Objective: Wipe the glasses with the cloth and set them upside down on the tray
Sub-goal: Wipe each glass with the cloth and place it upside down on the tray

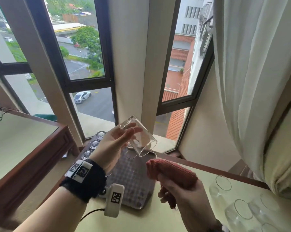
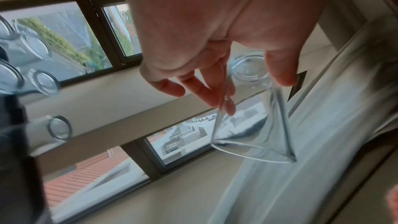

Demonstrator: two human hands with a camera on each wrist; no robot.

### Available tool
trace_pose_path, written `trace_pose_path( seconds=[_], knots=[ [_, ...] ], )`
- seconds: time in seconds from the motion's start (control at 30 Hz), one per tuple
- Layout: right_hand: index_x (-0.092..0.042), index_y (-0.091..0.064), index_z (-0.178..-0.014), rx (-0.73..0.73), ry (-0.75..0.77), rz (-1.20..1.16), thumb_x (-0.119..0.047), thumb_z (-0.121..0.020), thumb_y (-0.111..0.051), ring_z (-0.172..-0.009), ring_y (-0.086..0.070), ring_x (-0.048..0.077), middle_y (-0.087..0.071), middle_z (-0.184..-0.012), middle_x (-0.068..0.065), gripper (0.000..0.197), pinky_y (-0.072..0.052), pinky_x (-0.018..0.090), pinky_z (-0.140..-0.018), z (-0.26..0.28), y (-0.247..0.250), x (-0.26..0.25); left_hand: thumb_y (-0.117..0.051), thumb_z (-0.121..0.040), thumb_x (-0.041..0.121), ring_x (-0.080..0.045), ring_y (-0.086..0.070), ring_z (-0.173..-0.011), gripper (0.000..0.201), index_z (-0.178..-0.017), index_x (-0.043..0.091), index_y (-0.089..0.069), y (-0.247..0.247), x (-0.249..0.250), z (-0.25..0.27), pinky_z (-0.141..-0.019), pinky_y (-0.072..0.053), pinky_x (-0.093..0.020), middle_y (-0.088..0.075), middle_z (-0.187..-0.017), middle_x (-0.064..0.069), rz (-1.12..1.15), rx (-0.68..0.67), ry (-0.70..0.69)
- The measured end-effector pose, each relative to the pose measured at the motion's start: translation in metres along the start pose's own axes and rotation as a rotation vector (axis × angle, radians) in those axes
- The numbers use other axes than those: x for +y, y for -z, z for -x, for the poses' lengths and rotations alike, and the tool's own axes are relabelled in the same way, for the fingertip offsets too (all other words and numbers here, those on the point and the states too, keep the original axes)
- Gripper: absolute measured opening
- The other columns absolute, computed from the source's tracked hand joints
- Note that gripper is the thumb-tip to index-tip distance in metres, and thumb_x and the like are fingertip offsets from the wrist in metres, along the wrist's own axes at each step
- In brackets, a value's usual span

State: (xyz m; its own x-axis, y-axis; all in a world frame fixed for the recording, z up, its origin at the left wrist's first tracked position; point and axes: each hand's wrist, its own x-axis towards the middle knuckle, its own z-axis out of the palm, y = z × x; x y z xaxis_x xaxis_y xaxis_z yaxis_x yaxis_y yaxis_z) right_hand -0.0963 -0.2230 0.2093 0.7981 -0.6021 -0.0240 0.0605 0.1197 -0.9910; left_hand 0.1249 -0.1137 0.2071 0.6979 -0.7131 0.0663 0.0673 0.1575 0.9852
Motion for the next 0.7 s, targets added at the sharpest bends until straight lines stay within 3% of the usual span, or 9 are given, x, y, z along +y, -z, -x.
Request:
trace_pose_path(
  seconds=[0.07, 0.1, 0.17, 0.23, 0.3, 0.33, 0.37, 0.43, 0.7],
  knots=[
    [-0.038, -0.077, -0.106, 0.069, 0.191, 0.270, -0.042, -0.073, -0.089, -0.087, -0.071, 0.024, -0.076, -0.099, 0.004, 0.035, -0.059, 0.039, -0.076, -0.003, 0.003, 0.008, -0.085, -0.076, 0.063, -0.015, -0.073, -0.114, 0.072, -0.122, 0.009, -0.076, 0.013, -0.019, -0.005, -0.086, -0.055, -0.017, -0.079, -0.122, -0.001, -0.114, 0.066, 0.004],
    [-0.049, -0.072, -0.112, 0.090, 0.303, 0.436, -0.035, -0.078, -0.087, -0.107, -0.069, 0.022, -0.073, -0.118, -0.002, 0.040, -0.057, 0.043, -0.092, -0.005, 0.006, 0.013, -0.086, -0.082, 0.049, -0.018, -0.075, -0.113, 0.060, -0.123, 0.007, -0.073, 0.019, -0.030, -0.008, -0.087, -0.057, -0.018, -0.081, -0.115, 0.000, -0.157, 0.098, 0.019],
    [-0.062, -0.064, -0.118, 0.150, 0.477, 0.884, -0.027, -0.083, -0.083, -0.138, -0.046, 0.034, -0.049, -0.152, -0.004, 0.053, -0.044, 0.057, -0.108, -0.011, 0.015, 0.025, -0.092, -0.082, 0.030, -0.020, -0.077, -0.108, 0.050, -0.123, 0.012, -0.070, 0.030, -0.057, -0.013, -0.096, -0.060, -0.033, -0.082, -0.110, 0.001, -0.261, 0.139, 0.087],
    [-0.053, -0.067, -0.122, 0.179, 0.600, 1.164, -0.029, -0.088, -0.076, -0.151, -0.026, 0.035, -0.039, -0.160, -0.002, 0.042, -0.031, 0.065, -0.114, -0.015, 0.019, 0.027, -0.097, -0.077, 0.030, -0.011, -0.078, -0.099, 0.051, -0.118, 0.021, -0.069, 0.039, -0.086, -0.019, -0.097, -0.060, -0.039, -0.082, -0.104, 0.006, -0.417, 0.143, 0.160],
    [-0.037, -0.070, -0.124, 0.069, 0.681, 1.132, -0.030, -0.096, -0.064, -0.140, -0.047, 0.019, -0.058, -0.144, -0.007, 0.030, -0.045, 0.058, -0.108, -0.017, 0.023, 0.030, -0.097, -0.070, 0.040, -0.005, -0.076, -0.092, 0.051, -0.109, 0.030, -0.066, 0.043, -0.110, -0.023, -0.092, -0.059, -0.035, -0.079, -0.096, 0.012, -0.609, 0.182, 0.219],
    [-0.033, -0.071, -0.124, 0.000, 0.672, 1.095, -0.031, -0.101, -0.058, -0.124, -0.060, 0.011, -0.067, -0.131, -0.012, 0.027, -0.055, 0.049, -0.095, -0.018, 0.023, 0.034, -0.096, -0.069, 0.045, -0.005, -0.073, -0.091, 0.052, -0.106, 0.032, -0.063, 0.043, -0.118, -0.025, -0.089, -0.056, -0.032, -0.075, -0.093, 0.016, -0.691, 0.193, 0.256],
    [-0.032, -0.070, -0.124, -0.059, 0.638, 1.075, -0.033, -0.104, -0.054, -0.108, -0.067, 0.007, -0.070, -0.120, -0.014, 0.026, -0.060, 0.039, -0.082, -0.018, 0.023, 0.039, -0.094, -0.069, 0.047, -0.007, -0.070, -0.091, 0.052, -0.106, 0.033, -0.059, 0.043, -0.124, -0.027, -0.085, -0.051, -0.030, -0.070, -0.092, 0.019, -0.761, 0.197, 0.300],
    [-0.032, -0.069, -0.126, -0.123, 0.553, 1.062, -0.035, -0.105, -0.053, -0.091, -0.070, 0.006, -0.071, -0.112, -0.015, 0.027, -0.059, 0.029, -0.070, -0.016, 0.022, 0.047, -0.089, -0.073, 0.050, -0.013, -0.062, -0.092, 0.055, -0.110, 0.031, -0.054, 0.045, -0.139, -0.033, -0.083, -0.044, -0.029, -0.064, -0.096, 0.015, -0.878, 0.179, 0.400],
    [-0.048, -0.062, -0.131, -0.065, 0.403, 1.035, -0.036, -0.103, -0.052, -0.095, -0.067, -0.004, -0.068, -0.112, -0.026, 0.032, -0.056, 0.020, -0.074, 0.003, 0.018, 0.056, -0.083, -0.078, 0.040, -0.030, -0.067, -0.105, 0.059, -0.122, 0.020, -0.050, 0.050, -0.186, -0.063, -0.087, -0.051, -0.034, -0.065, -0.105, 0.000, -1.016, 0.143, 0.550]
  ],
)
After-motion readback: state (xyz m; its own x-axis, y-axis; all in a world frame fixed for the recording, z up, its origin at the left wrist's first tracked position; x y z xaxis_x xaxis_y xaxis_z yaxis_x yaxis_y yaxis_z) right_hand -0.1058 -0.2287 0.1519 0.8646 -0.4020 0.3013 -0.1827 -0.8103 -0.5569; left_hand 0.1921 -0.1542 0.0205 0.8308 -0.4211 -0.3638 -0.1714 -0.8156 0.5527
